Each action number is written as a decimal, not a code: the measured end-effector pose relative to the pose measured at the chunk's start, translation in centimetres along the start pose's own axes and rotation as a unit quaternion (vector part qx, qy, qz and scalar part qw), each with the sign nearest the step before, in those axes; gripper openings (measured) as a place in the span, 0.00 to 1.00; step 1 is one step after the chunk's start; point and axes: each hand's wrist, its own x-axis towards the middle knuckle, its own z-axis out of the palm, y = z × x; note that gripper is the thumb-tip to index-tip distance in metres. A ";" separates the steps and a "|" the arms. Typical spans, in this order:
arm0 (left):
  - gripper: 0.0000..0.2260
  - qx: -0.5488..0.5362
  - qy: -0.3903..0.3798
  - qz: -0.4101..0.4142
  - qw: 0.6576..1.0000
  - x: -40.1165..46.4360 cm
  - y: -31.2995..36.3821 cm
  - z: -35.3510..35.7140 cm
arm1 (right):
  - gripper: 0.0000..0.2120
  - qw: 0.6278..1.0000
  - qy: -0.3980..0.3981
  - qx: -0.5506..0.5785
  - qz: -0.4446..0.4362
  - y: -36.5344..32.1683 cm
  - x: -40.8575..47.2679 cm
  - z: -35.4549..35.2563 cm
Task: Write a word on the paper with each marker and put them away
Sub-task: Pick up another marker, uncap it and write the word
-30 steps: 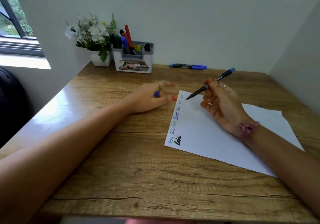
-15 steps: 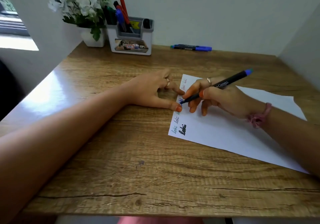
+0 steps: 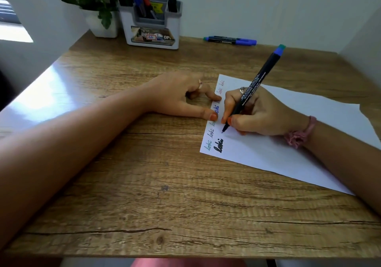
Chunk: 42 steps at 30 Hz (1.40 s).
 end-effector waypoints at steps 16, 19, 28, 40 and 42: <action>0.20 -0.013 0.019 0.020 1.000 0.1 -0.2 0.1 | 0.05 0.999 -0.034 -0.029 -0.001 -0.2 0.1 0.1; 0.20 -0.014 0.020 0.020 1.000 0.1 -0.4 0.2 | 0.07 0.999 -0.029 -0.040 -0.006 -0.2 0.2 0.1; 0.21 -0.029 0.028 0.017 0.999 0.1 -0.5 0.3 | 0.06 0.999 -0.021 -0.033 0.002 -0.2 0.1 0.0; 0.21 -0.030 0.027 0.018 0.999 0.1 -0.4 0.2 | 0.06 0.999 -0.003 -0.039 0.005 -0.3 0.2 0.1; 0.20 -0.032 0.027 0.018 0.999 0.1 -0.4 0.2 | 0.04 0.999 -0.002 -0.044 0.003 -0.4 0.3 0.2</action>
